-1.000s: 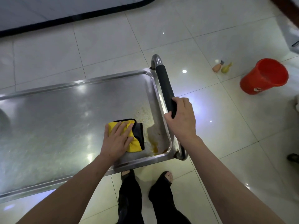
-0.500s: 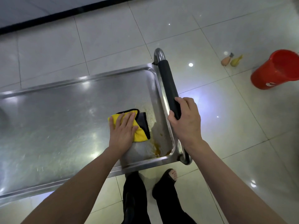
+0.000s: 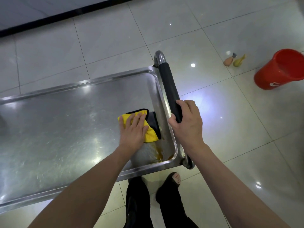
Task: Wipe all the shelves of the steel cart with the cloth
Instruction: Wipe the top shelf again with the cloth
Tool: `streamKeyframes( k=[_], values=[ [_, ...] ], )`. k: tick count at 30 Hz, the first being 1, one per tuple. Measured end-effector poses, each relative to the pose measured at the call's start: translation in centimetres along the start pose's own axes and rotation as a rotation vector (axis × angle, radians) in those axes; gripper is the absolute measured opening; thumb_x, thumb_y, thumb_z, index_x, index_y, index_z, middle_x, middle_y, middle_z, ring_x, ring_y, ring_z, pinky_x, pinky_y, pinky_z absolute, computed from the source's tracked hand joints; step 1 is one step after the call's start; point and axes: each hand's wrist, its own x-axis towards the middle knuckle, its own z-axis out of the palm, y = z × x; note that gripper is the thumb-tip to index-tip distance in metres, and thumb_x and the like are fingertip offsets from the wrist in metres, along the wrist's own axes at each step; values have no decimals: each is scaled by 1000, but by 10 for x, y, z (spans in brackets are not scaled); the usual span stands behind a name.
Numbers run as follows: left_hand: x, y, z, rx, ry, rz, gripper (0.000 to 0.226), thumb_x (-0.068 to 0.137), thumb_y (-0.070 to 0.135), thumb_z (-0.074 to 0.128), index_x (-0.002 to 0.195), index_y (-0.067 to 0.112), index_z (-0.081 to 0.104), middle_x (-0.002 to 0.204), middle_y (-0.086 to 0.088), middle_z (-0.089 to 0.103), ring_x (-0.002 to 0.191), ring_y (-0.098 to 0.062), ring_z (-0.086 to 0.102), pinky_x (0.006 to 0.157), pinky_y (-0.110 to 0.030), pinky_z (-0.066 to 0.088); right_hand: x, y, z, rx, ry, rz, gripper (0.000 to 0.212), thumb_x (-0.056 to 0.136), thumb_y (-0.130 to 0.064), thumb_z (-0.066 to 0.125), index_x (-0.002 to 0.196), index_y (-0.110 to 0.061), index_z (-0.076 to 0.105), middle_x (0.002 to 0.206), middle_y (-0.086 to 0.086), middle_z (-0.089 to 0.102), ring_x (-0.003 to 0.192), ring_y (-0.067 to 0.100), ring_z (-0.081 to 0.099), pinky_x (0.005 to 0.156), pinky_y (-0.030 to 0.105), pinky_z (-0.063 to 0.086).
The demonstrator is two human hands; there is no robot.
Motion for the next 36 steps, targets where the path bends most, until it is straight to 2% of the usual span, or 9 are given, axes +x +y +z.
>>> streamKeyframes(
  k=[3, 7, 11, 17, 28, 32, 36],
  values=[
    [-25, 11, 4, 18, -30, 20, 64, 104, 56, 0, 159, 31, 20, 162, 4, 33, 151, -24, 22, 121, -63, -1, -1, 0, -2, 19, -14, 12, 47, 89, -15, 71, 135, -11, 61, 124, 5, 57, 107, 21, 56, 86, 32, 53],
    [-58, 19, 12, 70, -50, 102, 62, 106, 56, 8, 160, 31, 23, 162, 4, 35, 152, -24, 23, 120, -65, 4, 0, 1, -2, 51, -15, 33, 45, 90, -16, 71, 134, -13, 62, 124, 4, 57, 109, 21, 56, 87, 31, 52],
    [-67, 18, 14, 99, -63, 126, 64, 105, 63, 16, 160, 31, 24, 164, 6, 30, 154, -22, 19, 120, -66, 2, -2, 3, -2, 74, -40, 54, 45, 93, -24, 75, 135, -15, 62, 126, 3, 55, 113, 21, 54, 91, 26, 47],
    [-52, 18, 15, 122, -51, 105, 61, 105, 61, 12, 159, 33, 26, 166, 6, 27, 155, -22, 17, 120, -65, 4, 4, 3, -1, 94, -10, 53, 42, 93, -18, 74, 134, -15, 65, 124, 2, 58, 108, 18, 57, 89, 27, 50],
    [39, 17, 2, 45, 25, -41, 60, 105, 60, 19, 159, 35, 21, 167, 8, 21, 155, -19, 16, 120, -66, 5, 8, 5, 0, 82, 13, 40, 43, 90, -18, 75, 132, -14, 68, 121, 2, 60, 103, 16, 59, 85, 24, 48],
    [89, 12, -13, -15, -38, -88, 63, 102, 65, 12, 160, 39, 8, 170, 9, 6, 157, -20, 4, 120, -66, 3, 11, 7, 2, 62, 29, 33, 43, 88, -17, 78, 130, -14, 70, 117, 3, 61, 99, 13, 58, 82, 18, 44],
    [118, 15, -23, -32, -81, -101, 63, 103, 63, 10, 161, 37, 4, 170, 9, 0, 157, -21, -4, 119, -68, -1, 12, 8, 1, 53, 15, 36, 42, 90, -19, 77, 132, -14, 69, 118, 2, 60, 102, 12, 56, 84, 18, 46]
  ],
)
